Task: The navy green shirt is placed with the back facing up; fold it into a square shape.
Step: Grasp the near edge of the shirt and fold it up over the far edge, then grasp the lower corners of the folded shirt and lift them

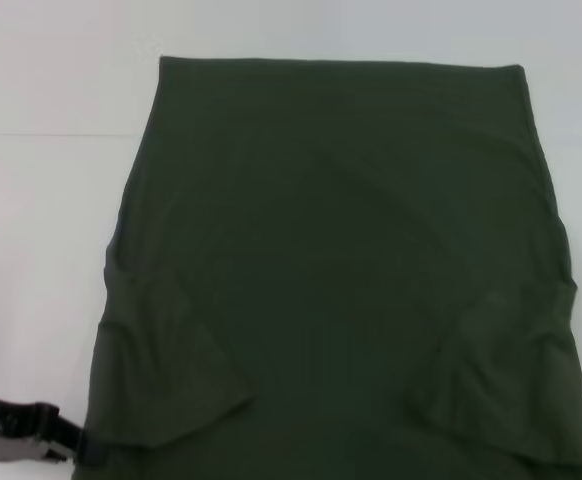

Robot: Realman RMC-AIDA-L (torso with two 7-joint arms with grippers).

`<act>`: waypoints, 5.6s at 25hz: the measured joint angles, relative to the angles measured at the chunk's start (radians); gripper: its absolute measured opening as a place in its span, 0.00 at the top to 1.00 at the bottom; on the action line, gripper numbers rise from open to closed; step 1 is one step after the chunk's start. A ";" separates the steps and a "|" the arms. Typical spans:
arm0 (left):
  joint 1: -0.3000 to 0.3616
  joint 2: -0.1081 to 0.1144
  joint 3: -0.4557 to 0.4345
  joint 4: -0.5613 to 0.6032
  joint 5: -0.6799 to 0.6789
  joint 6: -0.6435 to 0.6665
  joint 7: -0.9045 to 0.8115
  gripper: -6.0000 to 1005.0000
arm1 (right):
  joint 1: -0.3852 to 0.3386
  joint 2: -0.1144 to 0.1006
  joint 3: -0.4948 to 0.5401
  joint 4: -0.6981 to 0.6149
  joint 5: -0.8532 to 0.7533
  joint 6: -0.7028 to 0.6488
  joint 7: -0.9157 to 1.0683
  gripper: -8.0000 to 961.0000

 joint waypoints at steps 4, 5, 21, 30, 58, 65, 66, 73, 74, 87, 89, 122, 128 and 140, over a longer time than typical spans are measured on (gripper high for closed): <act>0.007 0.002 0.001 -0.006 0.031 0.088 0.026 0.97 | -0.009 -0.006 -0.019 0.013 -0.005 -0.035 -0.047 0.94; 0.009 0.002 0.001 -0.006 0.039 0.111 0.032 0.97 | -0.011 -0.010 -0.029 0.024 -0.007 -0.035 -0.055 0.94; 0.014 0.010 -0.127 -0.018 -0.009 0.102 0.065 0.97 | 0.010 -0.009 0.089 0.066 0.041 -0.034 -0.064 0.94; 0.013 0.019 -0.233 -0.093 -0.239 -0.085 0.063 0.97 | -0.018 -0.050 0.337 0.073 0.251 0.009 -0.059 0.94; -0.049 -0.105 -0.226 -0.250 -0.689 -0.646 0.385 0.97 | 0.003 0.032 0.320 0.225 0.541 0.646 -0.336 0.94; -0.082 -0.133 -0.227 -0.251 -0.709 -0.721 0.447 0.97 | 0.023 0.063 0.270 0.216 0.547 0.744 -0.366 0.94; -0.085 -0.134 -0.227 -0.251 -0.718 -0.729 0.454 0.97 | 0.026 0.063 0.270 0.215 0.548 0.753 -0.367 0.94; -0.097 -0.140 -0.222 -0.251 -0.733 -0.760 0.477 0.97 | 0.045 0.058 0.275 0.212 0.552 0.787 -0.376 0.94; -0.098 -0.141 -0.222 -0.251 -0.733 -0.763 0.480 0.97 | 0.048 0.056 0.276 0.212 0.552 0.791 -0.376 0.94; -0.114 -0.158 -0.222 -0.251 -0.748 -0.806 0.514 0.97 | 0.089 0.071 0.234 0.217 0.566 0.880 -0.390 0.94; -0.119 -0.158 -0.222 -0.251 -0.749 -0.817 0.516 0.97 | 0.090 0.073 0.234 0.221 0.566 0.893 -0.394 0.94; -0.125 -0.184 -0.224 -0.385 -0.956 -0.968 0.828 0.62 | 0.043 0.108 0.245 0.219 0.596 0.907 -0.442 0.40; -0.031 -0.149 -0.120 -0.293 -0.868 -0.760 0.605 0.38 | -0.023 0.059 0.231 0.213 0.599 0.729 -0.326 0.17; 0.022 -0.084 -0.067 -0.019 -0.347 -0.546 0.202 0.14 | -0.100 0.025 0.211 0.208 0.594 0.595 -0.288 0.09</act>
